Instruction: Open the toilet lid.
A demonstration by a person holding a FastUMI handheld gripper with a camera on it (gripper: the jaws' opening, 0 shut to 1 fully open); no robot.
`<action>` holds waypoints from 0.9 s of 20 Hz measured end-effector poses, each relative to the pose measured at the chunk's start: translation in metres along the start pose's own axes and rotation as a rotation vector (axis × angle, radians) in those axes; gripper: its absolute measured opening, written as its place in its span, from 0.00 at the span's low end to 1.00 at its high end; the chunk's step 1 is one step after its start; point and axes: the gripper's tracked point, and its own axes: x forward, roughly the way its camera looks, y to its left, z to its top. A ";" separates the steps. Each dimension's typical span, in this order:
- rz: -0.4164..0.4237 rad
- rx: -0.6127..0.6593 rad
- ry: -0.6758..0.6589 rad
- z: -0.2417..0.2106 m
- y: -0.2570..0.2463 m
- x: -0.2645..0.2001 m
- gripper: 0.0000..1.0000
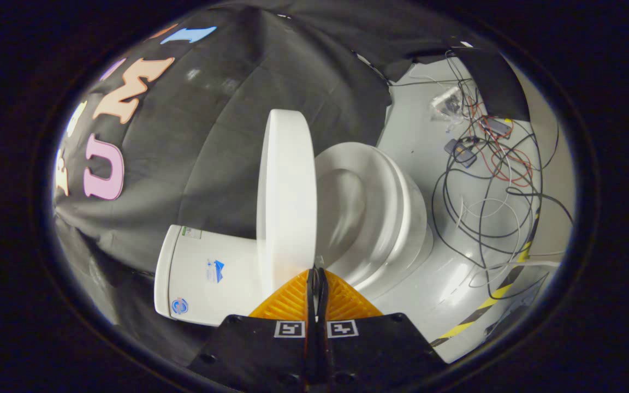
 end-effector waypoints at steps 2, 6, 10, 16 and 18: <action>0.014 -0.034 -0.026 0.003 0.011 -0.004 0.00; 0.016 -0.073 -0.065 0.005 0.023 -0.008 0.00; 0.037 -0.142 -0.110 0.006 0.045 -0.015 0.00; 0.036 -0.210 -0.160 0.006 0.063 -0.020 0.00; 0.070 -0.228 -0.182 0.006 0.078 -0.023 0.01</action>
